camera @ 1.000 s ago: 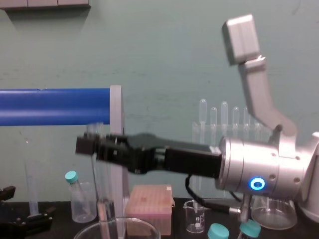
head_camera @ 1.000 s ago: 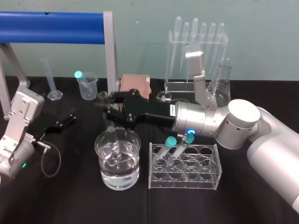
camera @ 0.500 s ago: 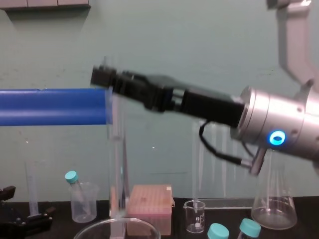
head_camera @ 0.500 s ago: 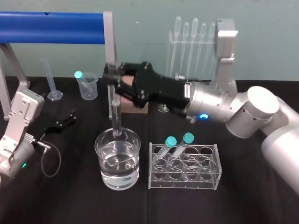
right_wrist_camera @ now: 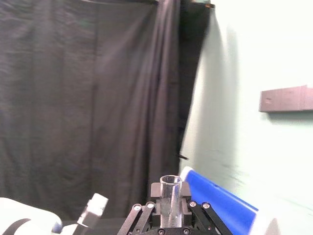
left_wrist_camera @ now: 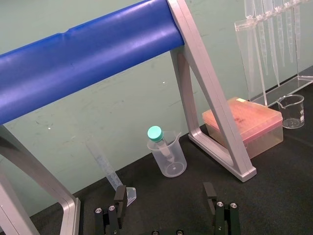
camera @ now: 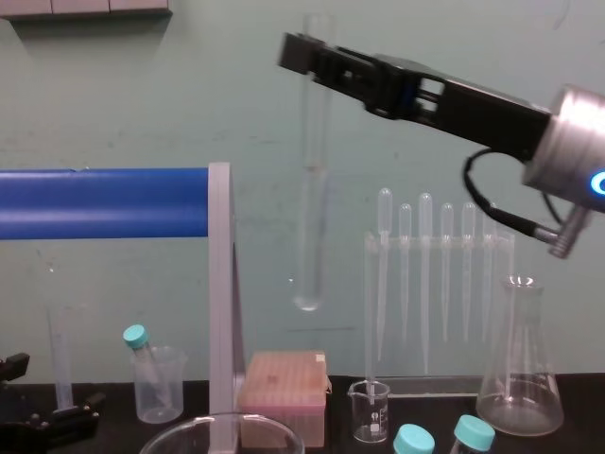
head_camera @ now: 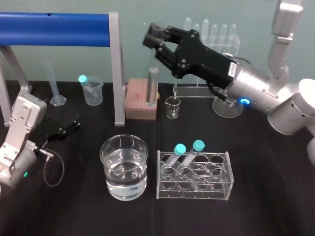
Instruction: Hold the test tube with one hand and immerse one end into the beaker, then return it to the test tube rack.
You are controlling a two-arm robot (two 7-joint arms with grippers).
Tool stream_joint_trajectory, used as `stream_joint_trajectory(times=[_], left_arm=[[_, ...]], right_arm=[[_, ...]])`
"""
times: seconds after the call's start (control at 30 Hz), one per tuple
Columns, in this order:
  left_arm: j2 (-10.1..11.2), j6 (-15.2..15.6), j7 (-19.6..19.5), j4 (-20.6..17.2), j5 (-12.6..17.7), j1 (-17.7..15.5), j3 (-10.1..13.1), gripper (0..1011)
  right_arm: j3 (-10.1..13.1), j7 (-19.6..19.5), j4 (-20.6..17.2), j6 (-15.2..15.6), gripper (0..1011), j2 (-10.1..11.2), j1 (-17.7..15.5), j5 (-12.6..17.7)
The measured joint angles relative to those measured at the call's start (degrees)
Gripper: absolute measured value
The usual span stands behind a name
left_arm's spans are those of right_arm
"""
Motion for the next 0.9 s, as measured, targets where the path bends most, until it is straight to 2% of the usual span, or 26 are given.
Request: stream_joint_trajectory(times=[0.1, 0.2, 0.3, 0.43, 0.53, 0.67, 0.9], left_arm=[[0.0, 0.0, 0.0, 0.0, 0.0, 0.0, 0.0, 1000], [0.0, 0.0, 0.0, 0.0, 0.0, 0.0, 0.0, 1000], [0.0, 0.0, 0.0, 0.0, 0.0, 0.0, 0.0, 1000], [0.0, 0.0, 0.0, 0.0, 0.0, 0.0, 0.0, 1000], [0.0, 0.0, 0.0, 0.0, 0.0, 0.0, 0.0, 1000], [0.0, 0.0, 0.0, 0.0, 0.0, 0.0, 0.0, 1000], [0.0, 0.0, 0.0, 0.0, 0.0, 0.0, 0.0, 1000]], right_arm=[[1.15, -2.17, -1.21, 0.26, 226, 1.2, -1.38, -0.37], [3.48, -3.93, -1.96, 0.66, 226, 2.09, -3.41, 1.16], [4.68, -5.24, -2.65, 0.86, 226, 2.75, -3.93, 1.32], [5.34, -7.3, -3.8, 2.45, 226, 4.63, -3.6, -0.95], [5.37, -8.14, -4.58, 3.31, 226, 5.22, -4.09, -1.8], [5.87, -10.02, -6.8, 4.31, 226, 6.28, -6.35, -2.47], [9.72, -15.68, -14.98, 5.95, 226, 10.52, -14.17, -3.0]])
